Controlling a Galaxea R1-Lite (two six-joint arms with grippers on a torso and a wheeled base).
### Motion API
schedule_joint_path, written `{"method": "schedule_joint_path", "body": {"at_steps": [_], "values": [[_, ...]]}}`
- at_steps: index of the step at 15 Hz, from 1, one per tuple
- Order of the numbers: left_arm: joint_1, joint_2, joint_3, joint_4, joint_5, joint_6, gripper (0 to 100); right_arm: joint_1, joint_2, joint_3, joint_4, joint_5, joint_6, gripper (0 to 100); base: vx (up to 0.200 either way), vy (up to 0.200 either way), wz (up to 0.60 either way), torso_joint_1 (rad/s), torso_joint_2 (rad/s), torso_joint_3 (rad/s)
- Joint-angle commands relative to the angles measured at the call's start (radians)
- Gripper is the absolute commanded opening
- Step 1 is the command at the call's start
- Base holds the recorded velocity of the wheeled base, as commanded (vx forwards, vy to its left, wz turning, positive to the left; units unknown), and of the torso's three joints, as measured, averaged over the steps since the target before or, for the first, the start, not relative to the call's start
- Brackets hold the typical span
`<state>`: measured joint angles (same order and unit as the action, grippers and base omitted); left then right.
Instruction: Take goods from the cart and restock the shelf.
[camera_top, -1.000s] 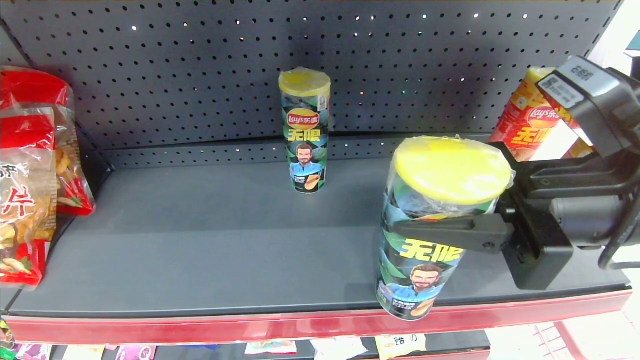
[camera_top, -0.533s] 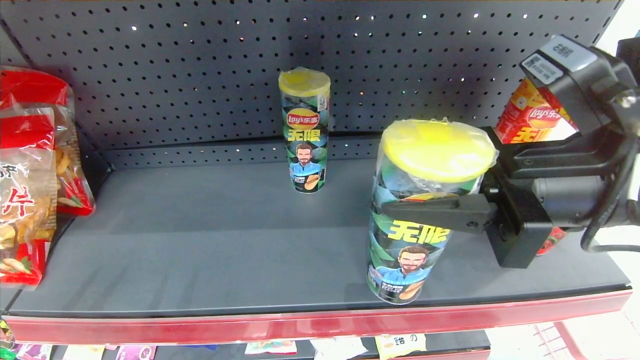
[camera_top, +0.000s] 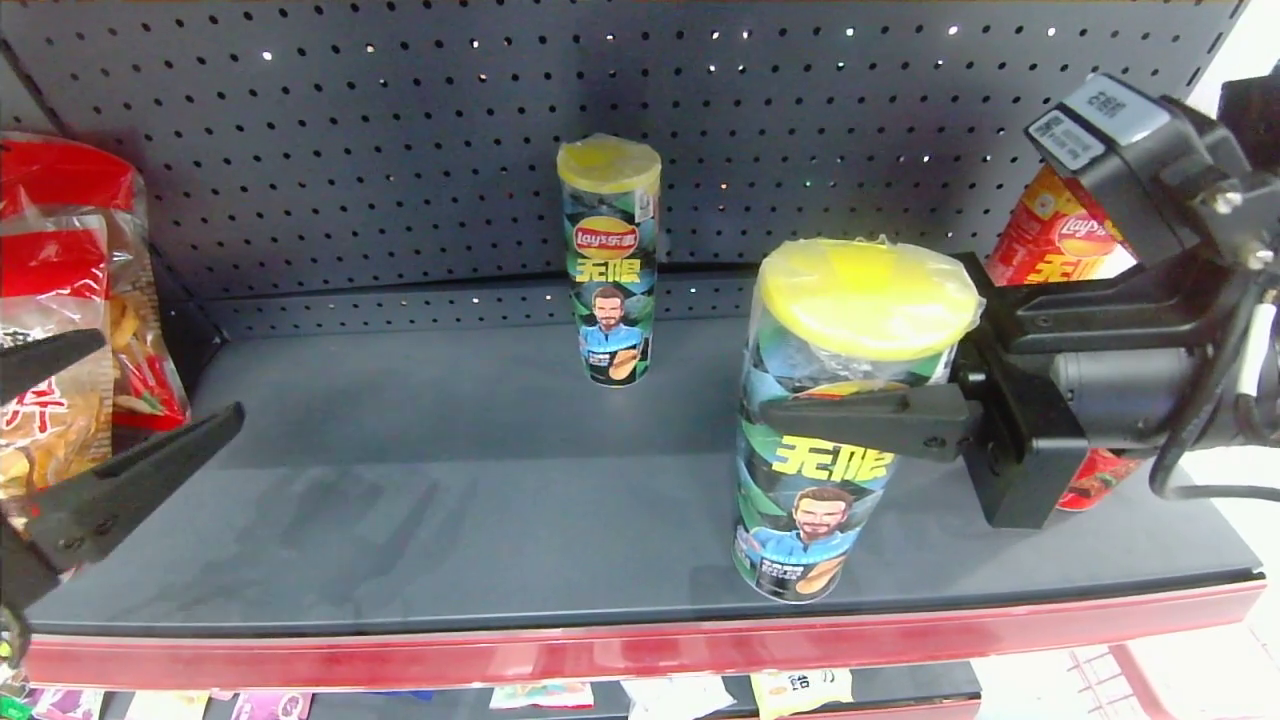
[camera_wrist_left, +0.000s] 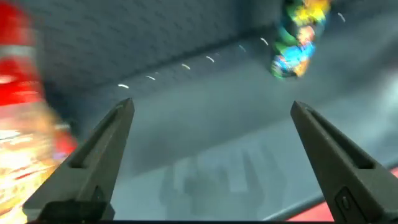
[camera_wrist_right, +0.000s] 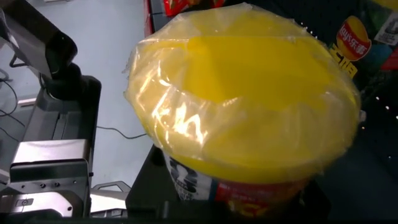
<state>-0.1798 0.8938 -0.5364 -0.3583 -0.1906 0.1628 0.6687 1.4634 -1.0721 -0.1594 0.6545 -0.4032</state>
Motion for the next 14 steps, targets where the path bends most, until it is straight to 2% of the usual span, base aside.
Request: {"method": "schedule_joint_path", "body": {"at_steps": [1, 3, 6, 7, 9, 11, 14], "values": [[-0.037, 0.152, -0.054, -0.007, -0.010, 0.011, 100, -0.008, 0.002, 0.008, 0.000, 0.001, 0.000, 0, 0.000, 0.000, 0.00, 0.000, 0.00, 0.000], [-0.053, 0.251, -0.070, -0.090, -0.004, 0.040, 100, -0.017, 0.008, -0.003, 0.000, 0.001, 0.000, 0, 0.000, 0.000, 0.00, 0.000, 0.00, 0.000], [-0.067, 0.270, -0.070, -0.108, -0.020, 0.057, 100, -0.020, 0.008, -0.009, 0.000, 0.001, 0.001, 0, 0.000, 0.000, 0.00, 0.000, 0.00, 0.000], [-0.075, 0.298, -0.073, -0.133, -0.087, 0.072, 100, -0.037, 0.009, -0.006, 0.000, 0.001, 0.000, 0, 0.000, 0.000, 0.00, 0.000, 0.00, 0.000], [-0.147, 0.366, -0.070, -0.240, -0.095, 0.067, 100, -0.037, 0.018, -0.009, 0.000, 0.001, 0.000, 0, 0.000, 0.000, 0.00, 0.000, 0.00, 0.000], [-0.150, 0.421, -0.077, -0.324, -0.101, 0.066, 100, -0.037, 0.025, -0.012, -0.002, 0.001, 0.000, 0, 0.000, 0.000, 0.00, 0.000, 0.00, 0.000], [-0.150, 0.488, -0.131, -0.344, -0.139, 0.066, 100, -0.037, 0.025, -0.011, 0.000, 0.001, 0.001, 0, 0.000, 0.000, 0.00, 0.000, 0.00, 0.000]]}}
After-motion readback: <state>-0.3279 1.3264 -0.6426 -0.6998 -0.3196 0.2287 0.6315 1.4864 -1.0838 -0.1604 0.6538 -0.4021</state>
